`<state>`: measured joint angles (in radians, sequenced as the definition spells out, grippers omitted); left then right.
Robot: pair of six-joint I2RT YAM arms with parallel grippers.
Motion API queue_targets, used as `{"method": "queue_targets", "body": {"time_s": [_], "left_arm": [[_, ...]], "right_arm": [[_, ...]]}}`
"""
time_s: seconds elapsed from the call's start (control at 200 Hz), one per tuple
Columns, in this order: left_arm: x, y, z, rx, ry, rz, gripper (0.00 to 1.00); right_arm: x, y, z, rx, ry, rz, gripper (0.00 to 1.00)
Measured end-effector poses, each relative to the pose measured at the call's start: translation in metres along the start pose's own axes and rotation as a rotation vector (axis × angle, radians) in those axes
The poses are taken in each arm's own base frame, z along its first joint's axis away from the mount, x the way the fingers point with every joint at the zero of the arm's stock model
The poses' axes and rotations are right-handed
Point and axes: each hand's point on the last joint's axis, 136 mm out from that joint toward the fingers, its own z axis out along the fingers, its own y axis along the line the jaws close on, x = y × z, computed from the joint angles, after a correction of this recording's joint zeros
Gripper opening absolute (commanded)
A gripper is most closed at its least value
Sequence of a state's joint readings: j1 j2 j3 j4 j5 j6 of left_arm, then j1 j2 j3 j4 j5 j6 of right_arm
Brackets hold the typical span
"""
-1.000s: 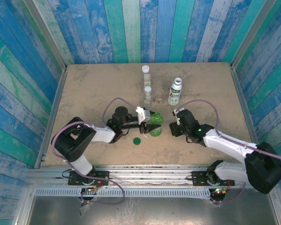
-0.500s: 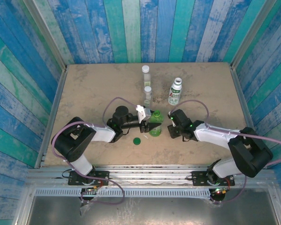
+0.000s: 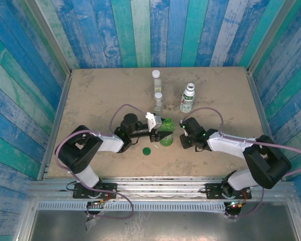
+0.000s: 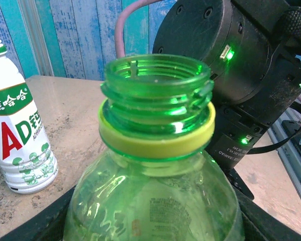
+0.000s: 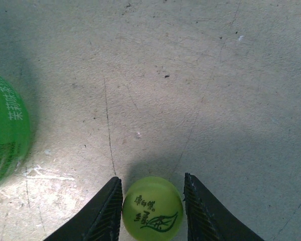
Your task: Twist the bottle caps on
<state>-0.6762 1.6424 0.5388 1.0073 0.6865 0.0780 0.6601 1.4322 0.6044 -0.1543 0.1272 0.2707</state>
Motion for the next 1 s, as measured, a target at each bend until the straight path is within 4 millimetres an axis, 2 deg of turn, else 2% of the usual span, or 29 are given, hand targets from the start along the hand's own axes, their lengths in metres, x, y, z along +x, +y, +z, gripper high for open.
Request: {"method": "queue_targets", "body": {"time_s": [0.215,0.395,0.676,0.806,1.001], "left_arm": [[0.0001,-0.0001,0.0,0.001,0.001,0.0,0.58],[0.0001,-0.0007,0.0,0.004,0.0,0.0,0.58],[0.0002,-0.0007,0.0,0.004,0.001,0.0,0.58],[0.0002,-0.0007,0.0,0.004,0.001,0.002,0.58],[0.0003,-0.0008,0.0,0.005,0.001,0.002,0.58]], "right_arm": [[-0.0015,0.0002,-0.0044,-0.006,-0.013,0.01,0.37],[0.0048,-0.0001,-0.0032,-0.01,0.0,0.018,0.36],[0.0053,0.0016,-0.0027,-0.018,0.003,0.023,0.3],[0.0054,0.002,-0.0028,-0.02,0.003,0.023,0.35],[0.0062,0.0025,-0.0024,-0.022,0.007,0.023,0.34]]}}
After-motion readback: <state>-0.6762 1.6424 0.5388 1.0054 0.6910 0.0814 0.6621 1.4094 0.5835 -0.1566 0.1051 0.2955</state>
